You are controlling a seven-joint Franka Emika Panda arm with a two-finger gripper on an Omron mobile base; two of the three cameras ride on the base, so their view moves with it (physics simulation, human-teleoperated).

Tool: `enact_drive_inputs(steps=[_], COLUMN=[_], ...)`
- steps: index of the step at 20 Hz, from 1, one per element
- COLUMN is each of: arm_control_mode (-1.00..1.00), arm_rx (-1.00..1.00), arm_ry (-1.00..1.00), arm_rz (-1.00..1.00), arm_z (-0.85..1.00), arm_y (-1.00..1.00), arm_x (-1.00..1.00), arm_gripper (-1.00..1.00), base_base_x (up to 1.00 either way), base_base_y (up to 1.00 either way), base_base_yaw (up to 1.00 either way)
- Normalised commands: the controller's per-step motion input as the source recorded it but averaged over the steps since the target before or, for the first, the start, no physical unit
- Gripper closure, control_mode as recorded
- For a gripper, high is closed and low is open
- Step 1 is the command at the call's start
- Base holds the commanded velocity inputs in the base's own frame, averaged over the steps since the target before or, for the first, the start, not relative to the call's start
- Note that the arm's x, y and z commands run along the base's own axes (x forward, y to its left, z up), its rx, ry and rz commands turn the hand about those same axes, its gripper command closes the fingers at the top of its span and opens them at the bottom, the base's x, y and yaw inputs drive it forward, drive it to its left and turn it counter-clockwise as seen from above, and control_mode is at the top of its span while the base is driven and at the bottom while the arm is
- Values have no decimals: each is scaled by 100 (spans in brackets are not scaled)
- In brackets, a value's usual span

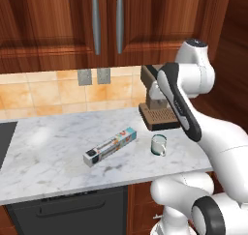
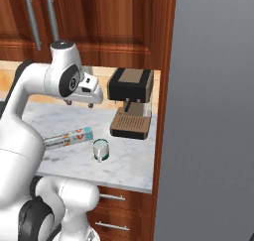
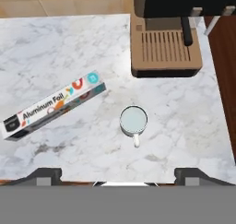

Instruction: Pick the mug from the counter and place it inside the microwave. Then close the microwave.

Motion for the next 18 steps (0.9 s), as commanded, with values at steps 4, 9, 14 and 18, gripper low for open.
enact_drive_inputs(steps=[4, 9, 14, 18], arm_control_mode=[-100, -100, -100, -100], arm_rx=[1, 0, 0, 0], arm_ry=[6, 13, 6, 4], arm_rz=[-9, -4, 0, 0], arm_z=[-11, -24, -30, -30], arm_y=[0, -8, -16, -16], arm_x=[-56, -31, 31, 33], arm_gripper=[-100, -100, -100, -100], base_base_x=[0, 0, 0, 0], base_base_y=[0, 0, 0, 0], base_base_yaw=[0, 0, 0, 0])
